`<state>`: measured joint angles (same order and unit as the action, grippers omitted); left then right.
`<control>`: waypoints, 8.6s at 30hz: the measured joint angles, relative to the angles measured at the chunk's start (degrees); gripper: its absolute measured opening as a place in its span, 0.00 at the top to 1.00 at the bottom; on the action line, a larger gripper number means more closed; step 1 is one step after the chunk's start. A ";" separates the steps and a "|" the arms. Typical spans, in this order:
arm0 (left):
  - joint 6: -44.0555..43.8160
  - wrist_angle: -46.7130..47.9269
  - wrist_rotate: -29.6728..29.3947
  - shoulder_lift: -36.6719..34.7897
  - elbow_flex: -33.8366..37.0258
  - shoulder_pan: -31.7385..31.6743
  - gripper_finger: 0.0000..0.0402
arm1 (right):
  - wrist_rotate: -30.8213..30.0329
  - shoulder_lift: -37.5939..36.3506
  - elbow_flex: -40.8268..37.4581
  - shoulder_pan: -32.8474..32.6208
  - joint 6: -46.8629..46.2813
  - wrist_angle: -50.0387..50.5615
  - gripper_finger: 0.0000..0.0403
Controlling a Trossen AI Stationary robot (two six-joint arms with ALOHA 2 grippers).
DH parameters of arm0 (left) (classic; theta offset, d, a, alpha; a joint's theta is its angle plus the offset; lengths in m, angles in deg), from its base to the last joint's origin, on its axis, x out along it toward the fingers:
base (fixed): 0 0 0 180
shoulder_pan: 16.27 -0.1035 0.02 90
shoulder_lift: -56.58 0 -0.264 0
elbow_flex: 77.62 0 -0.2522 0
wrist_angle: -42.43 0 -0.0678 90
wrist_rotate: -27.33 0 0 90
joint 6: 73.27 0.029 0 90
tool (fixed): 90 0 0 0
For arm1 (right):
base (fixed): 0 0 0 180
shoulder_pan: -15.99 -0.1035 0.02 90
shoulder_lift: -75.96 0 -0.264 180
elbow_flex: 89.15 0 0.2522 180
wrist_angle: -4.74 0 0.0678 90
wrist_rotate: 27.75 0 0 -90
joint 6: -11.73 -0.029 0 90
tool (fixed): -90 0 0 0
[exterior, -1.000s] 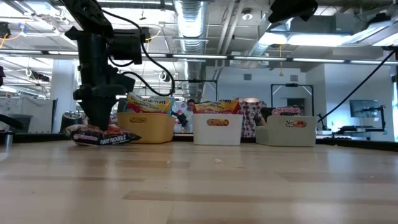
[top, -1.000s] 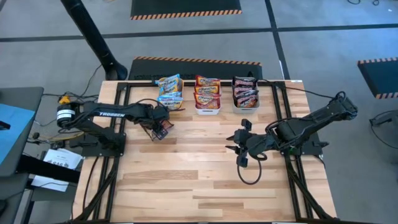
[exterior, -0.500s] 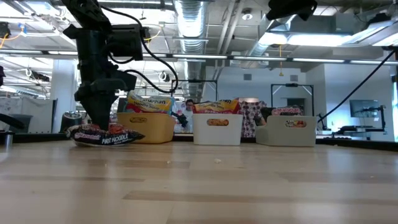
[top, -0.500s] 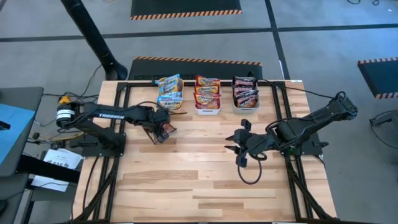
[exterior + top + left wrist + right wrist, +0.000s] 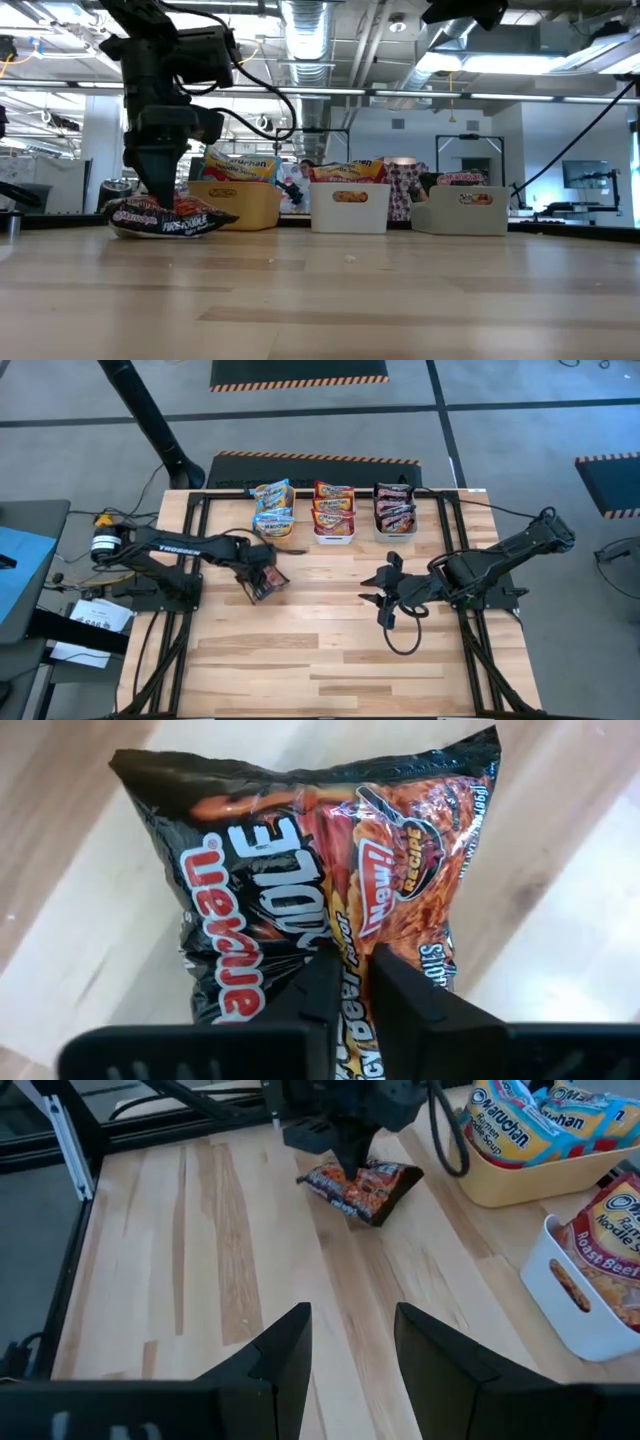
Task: Sort Maruchan noodles
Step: Put the black noodle pack into the gray bin
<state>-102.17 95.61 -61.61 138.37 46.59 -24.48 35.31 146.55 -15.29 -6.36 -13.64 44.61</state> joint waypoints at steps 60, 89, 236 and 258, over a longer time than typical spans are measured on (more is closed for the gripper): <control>14.39 -3.32 -24.46 0.29 -27.68 25.09 1.00 | 48.34 6.93 0.02 31.24 -25.76 -18.82 0.43; 17.73 -12.98 -27.32 0.79 -28.36 24.24 1.00 | 48.53 14.97 0.04 27.74 -28.62 -30.19 0.43; 16.06 -13.15 -17.90 0.31 -28.32 18.67 0.67 | 4.41 -14.71 -25.38 55.60 35.52 -4.29 0.84; 15.61 -13.15 -17.90 0.31 -28.32 18.67 0.67 | 4.42 -20.58 -25.35 55.56 31.34 2.20 0.60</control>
<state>-86.56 82.46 -79.51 138.68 18.28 -5.81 39.73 125.97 -40.64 49.20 17.71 46.81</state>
